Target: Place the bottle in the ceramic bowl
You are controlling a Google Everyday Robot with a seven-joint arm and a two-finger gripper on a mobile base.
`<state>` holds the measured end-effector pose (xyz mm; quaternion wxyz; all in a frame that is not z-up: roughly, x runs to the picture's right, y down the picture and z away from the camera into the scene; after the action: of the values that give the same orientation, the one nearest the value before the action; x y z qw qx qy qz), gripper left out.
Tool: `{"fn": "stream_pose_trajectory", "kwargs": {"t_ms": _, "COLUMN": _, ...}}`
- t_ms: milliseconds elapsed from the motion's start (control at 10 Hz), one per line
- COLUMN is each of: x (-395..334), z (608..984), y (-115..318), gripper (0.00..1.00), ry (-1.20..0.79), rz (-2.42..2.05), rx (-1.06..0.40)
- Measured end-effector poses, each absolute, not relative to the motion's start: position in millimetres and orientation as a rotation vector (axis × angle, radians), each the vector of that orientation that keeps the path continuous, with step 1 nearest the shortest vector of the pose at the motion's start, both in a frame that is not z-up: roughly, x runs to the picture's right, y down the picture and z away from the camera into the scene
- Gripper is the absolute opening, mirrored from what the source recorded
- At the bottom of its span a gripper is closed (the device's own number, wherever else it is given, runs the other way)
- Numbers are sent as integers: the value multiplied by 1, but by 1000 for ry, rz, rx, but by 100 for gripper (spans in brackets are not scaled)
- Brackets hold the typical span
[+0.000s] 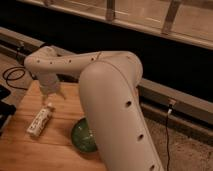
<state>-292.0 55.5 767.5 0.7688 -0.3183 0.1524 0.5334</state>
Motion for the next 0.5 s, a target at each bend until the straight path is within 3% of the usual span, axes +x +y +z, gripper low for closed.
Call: {"fn": "stream_pose_trajectory", "kwargs": {"t_ms": 500, "x": -353, "z": 785, "y": 46, "gripper": 65, "ry": 165, "rz": 1188, "rx": -663}}
